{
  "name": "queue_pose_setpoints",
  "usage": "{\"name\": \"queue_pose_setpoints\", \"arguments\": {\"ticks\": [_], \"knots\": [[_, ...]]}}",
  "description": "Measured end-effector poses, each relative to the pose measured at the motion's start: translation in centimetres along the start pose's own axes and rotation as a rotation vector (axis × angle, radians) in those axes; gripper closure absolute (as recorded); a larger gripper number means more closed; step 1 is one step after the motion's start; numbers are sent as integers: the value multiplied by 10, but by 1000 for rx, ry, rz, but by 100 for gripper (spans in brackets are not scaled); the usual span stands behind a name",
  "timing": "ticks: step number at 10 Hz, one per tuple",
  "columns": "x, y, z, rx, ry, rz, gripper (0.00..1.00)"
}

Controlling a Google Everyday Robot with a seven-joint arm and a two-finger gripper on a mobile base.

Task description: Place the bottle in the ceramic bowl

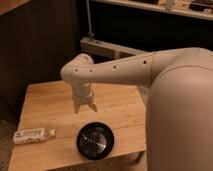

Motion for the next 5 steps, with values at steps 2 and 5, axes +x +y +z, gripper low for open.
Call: {"name": "queue_pose_setpoints", "arguments": {"ticks": [2, 5], "knots": [[0, 1, 0, 0, 0, -3, 35], [8, 18, -5, -38, -30, -168, 35]]}}
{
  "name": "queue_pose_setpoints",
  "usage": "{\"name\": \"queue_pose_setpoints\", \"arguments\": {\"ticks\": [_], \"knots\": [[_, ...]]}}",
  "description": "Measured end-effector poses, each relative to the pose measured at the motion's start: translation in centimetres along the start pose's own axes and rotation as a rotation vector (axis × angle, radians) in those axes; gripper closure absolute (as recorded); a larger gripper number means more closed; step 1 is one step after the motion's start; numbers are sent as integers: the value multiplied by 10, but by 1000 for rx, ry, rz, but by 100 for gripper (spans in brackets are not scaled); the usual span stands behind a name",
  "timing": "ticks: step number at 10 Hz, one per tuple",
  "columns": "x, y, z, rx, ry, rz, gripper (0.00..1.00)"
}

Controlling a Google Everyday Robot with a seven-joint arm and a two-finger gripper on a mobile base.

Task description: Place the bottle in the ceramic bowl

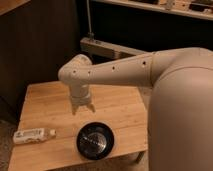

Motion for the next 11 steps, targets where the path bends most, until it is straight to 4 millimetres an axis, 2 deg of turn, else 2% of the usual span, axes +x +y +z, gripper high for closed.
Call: {"name": "queue_pose_setpoints", "arguments": {"ticks": [3, 6, 9, 11], "knots": [[12, 20, -12, -169, -69, -374, 35], [17, 33, -26, -273, -157, -603, 35], [18, 36, -32, -303, -201, -687, 35], [16, 45, -30, -279, -212, -708, 35]]}}
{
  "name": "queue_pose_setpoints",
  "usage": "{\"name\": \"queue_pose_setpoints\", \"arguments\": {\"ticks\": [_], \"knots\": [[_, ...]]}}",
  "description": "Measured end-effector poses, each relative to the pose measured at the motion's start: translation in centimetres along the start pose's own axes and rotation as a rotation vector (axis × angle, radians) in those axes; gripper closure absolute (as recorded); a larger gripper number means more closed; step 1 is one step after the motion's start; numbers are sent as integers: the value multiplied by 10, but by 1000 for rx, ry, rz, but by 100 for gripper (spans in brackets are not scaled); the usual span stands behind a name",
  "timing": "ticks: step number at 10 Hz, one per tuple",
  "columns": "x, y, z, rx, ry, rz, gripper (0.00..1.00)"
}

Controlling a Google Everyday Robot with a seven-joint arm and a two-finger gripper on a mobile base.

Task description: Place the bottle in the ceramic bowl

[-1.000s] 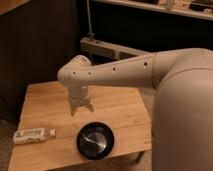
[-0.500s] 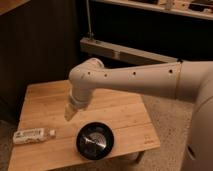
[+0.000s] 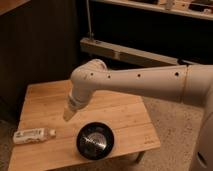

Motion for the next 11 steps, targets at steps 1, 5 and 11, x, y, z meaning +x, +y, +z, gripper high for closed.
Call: {"name": "queue_pose_setpoints", "arguments": {"ticks": [1, 5, 11], "knots": [[-6, 2, 6, 6, -2, -65, 35], [-63, 23, 37, -10, -88, -518, 35], [-94, 26, 61, -67, -194, -900, 35]]}}
